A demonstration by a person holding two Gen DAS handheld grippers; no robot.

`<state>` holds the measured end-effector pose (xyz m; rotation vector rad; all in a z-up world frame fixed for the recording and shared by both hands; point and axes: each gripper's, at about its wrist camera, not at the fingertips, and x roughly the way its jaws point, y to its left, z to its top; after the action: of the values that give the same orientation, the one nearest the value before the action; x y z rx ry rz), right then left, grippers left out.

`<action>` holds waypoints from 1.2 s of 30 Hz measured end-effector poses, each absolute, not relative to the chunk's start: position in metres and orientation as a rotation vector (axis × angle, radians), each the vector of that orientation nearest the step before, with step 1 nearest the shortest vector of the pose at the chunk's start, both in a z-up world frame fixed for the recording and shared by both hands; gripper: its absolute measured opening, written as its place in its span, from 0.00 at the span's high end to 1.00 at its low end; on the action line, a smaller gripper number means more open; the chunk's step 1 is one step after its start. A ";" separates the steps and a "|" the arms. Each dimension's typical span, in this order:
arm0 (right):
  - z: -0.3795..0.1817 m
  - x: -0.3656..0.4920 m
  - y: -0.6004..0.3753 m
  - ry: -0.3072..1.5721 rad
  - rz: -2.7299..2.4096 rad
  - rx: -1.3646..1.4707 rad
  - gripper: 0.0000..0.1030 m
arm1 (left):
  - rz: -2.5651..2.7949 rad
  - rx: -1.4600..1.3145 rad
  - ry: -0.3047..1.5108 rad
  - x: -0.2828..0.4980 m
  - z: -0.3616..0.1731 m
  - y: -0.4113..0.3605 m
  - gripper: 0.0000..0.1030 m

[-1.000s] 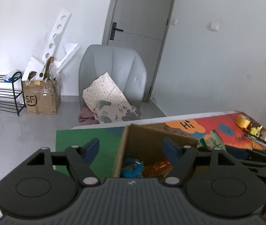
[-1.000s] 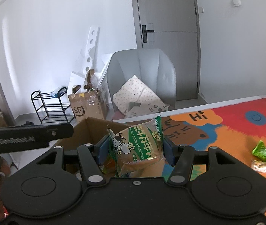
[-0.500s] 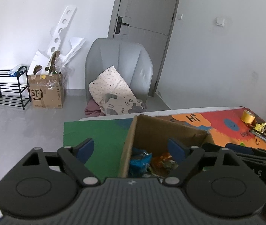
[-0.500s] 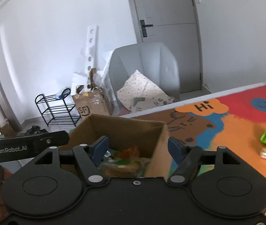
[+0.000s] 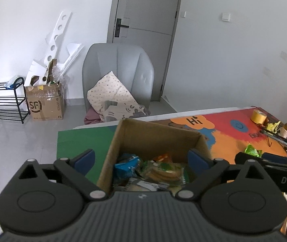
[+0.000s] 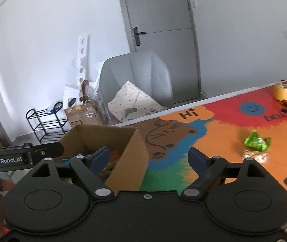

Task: Organize snacks
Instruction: 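Move both tools back over the green packet and bread roll on the table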

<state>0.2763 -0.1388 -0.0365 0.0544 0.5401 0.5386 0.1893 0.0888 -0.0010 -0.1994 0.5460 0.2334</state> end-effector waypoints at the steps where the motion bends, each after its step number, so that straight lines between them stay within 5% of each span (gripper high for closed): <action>1: -0.036 0.276 -0.143 0.539 0.531 0.059 0.12 | 0.232 -0.198 0.546 0.189 0.000 0.086 0.04; 13: -0.028 0.269 -0.194 0.519 0.464 0.103 0.00 | 0.147 -0.157 0.527 0.191 0.012 0.041 0.00; 36: -0.028 0.268 -0.271 0.528 0.363 0.146 0.00 | -0.006 -0.130 0.570 0.212 0.015 -0.029 0.00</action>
<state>0.2677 -0.2708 -0.0281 0.1455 0.5277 0.3628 0.2116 -0.0290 0.0146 -0.1301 0.5705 -0.0065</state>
